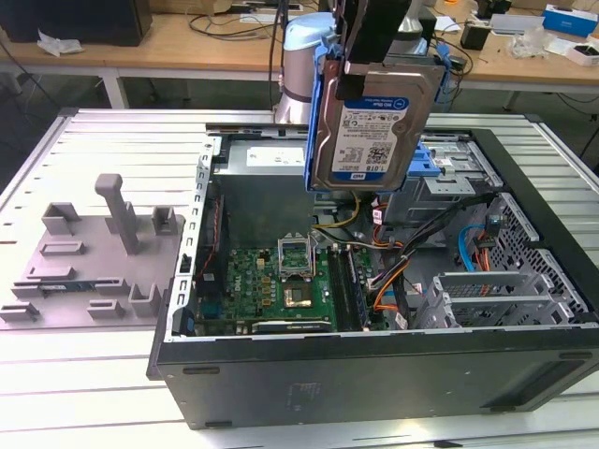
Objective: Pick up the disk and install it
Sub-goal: 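Insert the disk into the insertion slot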
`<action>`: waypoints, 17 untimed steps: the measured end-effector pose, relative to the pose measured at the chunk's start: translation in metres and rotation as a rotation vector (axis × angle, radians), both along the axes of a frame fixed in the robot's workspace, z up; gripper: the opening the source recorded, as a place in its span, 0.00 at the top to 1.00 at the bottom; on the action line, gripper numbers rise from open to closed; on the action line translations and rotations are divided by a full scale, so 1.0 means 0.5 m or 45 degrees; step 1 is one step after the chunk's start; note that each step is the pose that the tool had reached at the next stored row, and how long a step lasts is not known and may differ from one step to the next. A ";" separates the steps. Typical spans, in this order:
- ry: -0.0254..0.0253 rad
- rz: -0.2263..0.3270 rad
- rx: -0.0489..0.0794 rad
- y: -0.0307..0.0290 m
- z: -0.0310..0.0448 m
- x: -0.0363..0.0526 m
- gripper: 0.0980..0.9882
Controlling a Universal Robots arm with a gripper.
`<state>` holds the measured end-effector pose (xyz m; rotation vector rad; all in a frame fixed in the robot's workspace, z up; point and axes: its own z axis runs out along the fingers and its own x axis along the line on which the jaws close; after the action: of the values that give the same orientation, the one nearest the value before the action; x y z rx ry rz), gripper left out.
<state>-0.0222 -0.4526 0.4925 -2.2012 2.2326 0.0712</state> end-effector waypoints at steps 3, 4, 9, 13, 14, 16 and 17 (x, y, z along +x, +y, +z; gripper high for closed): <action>-0.0046 0.000 0.001 -0.015 0.000 0.000 0.70; -0.0051 0.000 0.001 -0.020 -0.001 0.000 0.70; -0.0050 0.000 0.002 -0.061 -0.002 0.006 0.70; -0.0051 0.000 0.002 -0.087 -0.004 0.022 0.70; -0.0050 0.000 0.002 -0.091 -0.004 0.026 0.70; -0.0049 0.000 0.002 -0.107 -0.006 0.044 0.70; -0.0050 0.000 0.002 -0.111 -0.006 0.048 0.70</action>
<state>0.0020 -0.5080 0.4892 -2.1985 2.2300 0.0684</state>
